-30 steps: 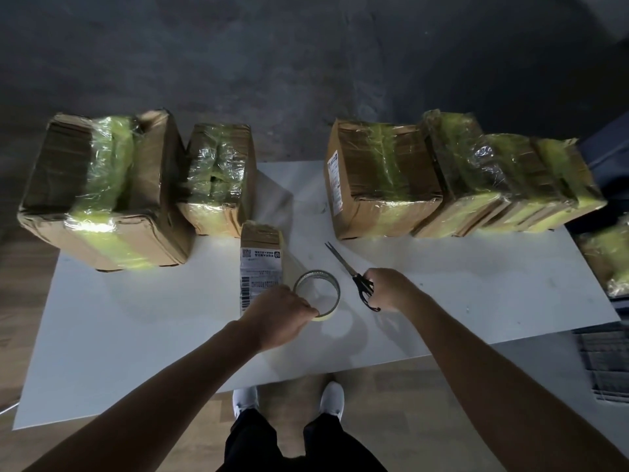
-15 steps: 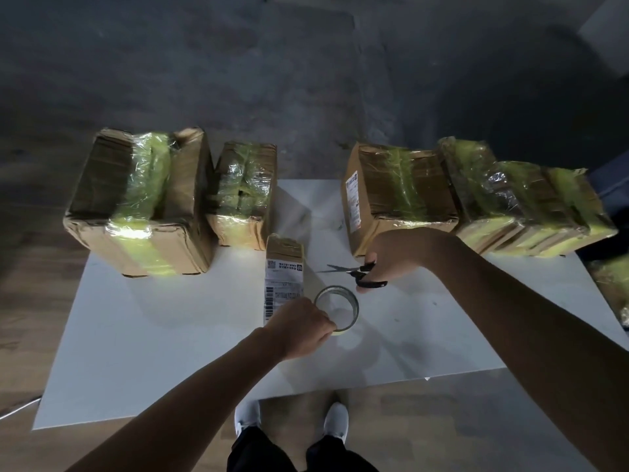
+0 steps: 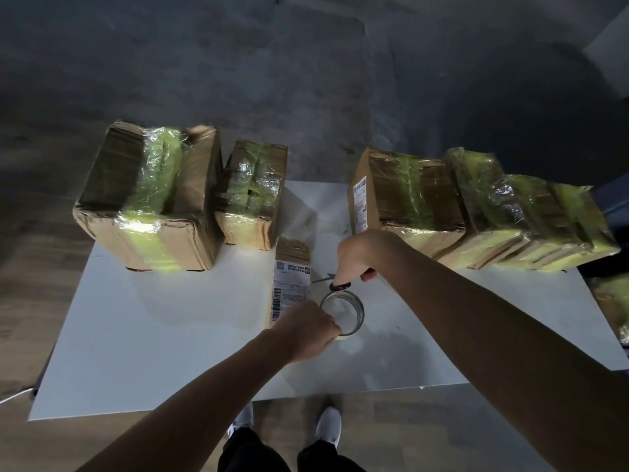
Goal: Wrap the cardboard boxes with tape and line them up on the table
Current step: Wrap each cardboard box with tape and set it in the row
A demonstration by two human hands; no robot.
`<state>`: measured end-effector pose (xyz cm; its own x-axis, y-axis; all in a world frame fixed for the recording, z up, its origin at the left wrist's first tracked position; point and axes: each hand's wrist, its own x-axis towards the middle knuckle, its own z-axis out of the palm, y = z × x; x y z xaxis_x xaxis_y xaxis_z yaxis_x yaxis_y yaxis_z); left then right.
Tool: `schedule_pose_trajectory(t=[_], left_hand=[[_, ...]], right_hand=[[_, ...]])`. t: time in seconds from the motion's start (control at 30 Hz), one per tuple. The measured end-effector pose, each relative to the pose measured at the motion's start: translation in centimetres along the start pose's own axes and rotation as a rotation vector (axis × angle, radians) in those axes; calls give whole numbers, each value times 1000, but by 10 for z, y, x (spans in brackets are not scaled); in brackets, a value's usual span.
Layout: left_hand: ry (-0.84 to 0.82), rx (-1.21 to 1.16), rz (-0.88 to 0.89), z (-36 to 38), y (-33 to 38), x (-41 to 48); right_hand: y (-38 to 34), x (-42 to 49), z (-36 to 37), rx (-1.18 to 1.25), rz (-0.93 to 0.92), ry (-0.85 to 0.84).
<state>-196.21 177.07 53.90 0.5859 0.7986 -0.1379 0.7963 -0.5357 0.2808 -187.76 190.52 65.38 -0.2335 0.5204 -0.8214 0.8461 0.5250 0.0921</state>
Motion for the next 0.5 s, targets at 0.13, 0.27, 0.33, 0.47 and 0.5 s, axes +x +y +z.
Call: schedule_pose_trajectory(t=[0.13,0.27,0.33,0.47,0.5], left_hand=[[18,-12,23,-1,-1,0],[28,-15,25,-1,-1,-1],[21,-7,26,-1,-2,-2],[9,14,30,-3,-2,-1],[0,12,30,-3,-2,-1]], right_hand=[[1,10,4,-15,-1,11],[2,13,7,-78,3,-23],[4,12,7,-88,19,-31],[9,10,4,-65,37,-45],[10,9,4,-63,30,-50]])
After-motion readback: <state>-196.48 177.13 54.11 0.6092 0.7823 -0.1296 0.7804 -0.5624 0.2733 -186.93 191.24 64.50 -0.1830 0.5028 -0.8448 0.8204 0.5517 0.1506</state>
